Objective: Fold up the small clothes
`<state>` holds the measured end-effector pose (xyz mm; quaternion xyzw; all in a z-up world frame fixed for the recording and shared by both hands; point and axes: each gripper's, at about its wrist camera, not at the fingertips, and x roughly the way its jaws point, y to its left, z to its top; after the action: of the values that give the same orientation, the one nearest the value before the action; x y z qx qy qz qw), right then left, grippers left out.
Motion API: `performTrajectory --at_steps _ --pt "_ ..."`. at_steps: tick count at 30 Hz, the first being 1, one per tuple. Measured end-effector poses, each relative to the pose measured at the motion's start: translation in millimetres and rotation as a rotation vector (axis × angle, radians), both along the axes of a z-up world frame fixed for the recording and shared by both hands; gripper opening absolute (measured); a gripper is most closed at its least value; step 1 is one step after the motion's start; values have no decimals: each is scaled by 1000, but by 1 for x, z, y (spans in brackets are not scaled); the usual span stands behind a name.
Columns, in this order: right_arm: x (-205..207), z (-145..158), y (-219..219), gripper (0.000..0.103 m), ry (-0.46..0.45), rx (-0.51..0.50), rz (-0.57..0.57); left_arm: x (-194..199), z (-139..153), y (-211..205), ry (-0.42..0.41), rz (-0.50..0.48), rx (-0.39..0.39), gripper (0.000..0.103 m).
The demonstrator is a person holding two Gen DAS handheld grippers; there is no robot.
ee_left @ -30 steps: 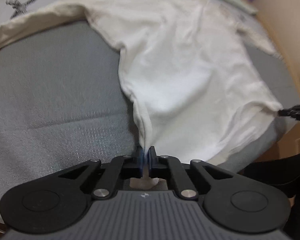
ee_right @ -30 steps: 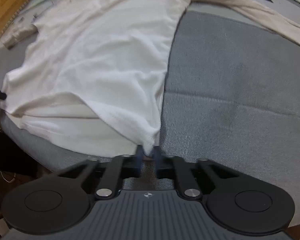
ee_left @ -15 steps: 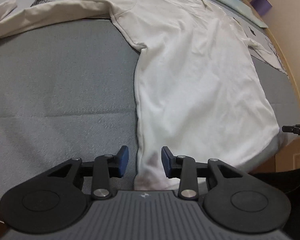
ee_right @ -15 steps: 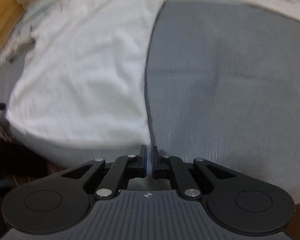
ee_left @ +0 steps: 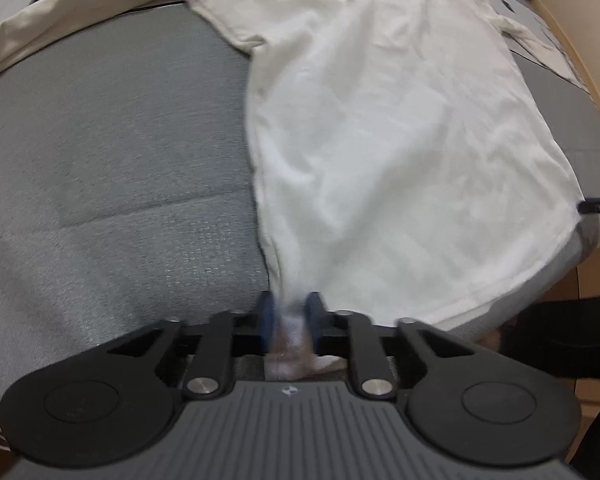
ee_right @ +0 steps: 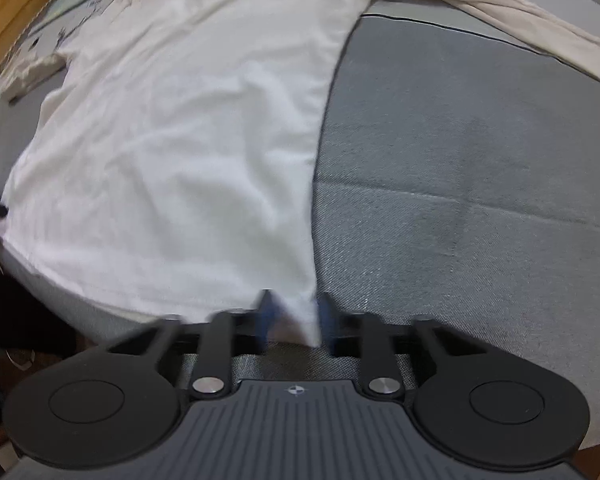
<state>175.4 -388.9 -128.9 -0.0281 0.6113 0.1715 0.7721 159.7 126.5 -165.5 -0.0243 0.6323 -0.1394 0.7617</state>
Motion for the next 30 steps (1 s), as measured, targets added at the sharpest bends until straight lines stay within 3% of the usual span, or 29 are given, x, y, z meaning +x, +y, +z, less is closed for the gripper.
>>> performTrajectory --at_steps 2,5,6,7,9,11,14,19,23,25,27,28,30 --pt "-4 8 -3 5 -16 21 12 -2 11 3 -38 15 -41 4" --pt "-7 33 -38 4 -51 183 -135 -13 40 23 -125 73 -210 4" --pt "-12 38 -47 4 -57 203 -146 -15 38 24 -110 73 -189 4" --pt "-17 36 -49 4 -49 180 -129 -17 29 20 -74 49 -115 4" --pt "-25 21 -46 4 18 88 -95 -23 10 1 -12 -64 -3 4" --pt "-30 8 -37 4 75 29 -44 -29 3 -11 5 -137 39 4" --pt "-33 2 -25 5 84 -38 -1 -26 9 -11 -22 -117 18 6" --pt "-22 21 -31 7 -12 -8 -73 -20 22 0 -97 -31 -29 12" --pt "-18 27 -24 11 -45 28 -49 -21 23 -17 -111 -102 -81 12" --pt "-16 18 -19 18 -22 -5 -17 -24 6 -32 -50 -171 9 12" --pt "-19 4 -11 20 32 -103 35 -25 -3 -41 -21 -207 84 11" --pt "-21 0 -6 20 49 -134 52 -24 1 -42 -39 -205 65 11" --pt "-19 6 -9 20 23 -100 23 -22 11 -39 -73 -178 -7 14"
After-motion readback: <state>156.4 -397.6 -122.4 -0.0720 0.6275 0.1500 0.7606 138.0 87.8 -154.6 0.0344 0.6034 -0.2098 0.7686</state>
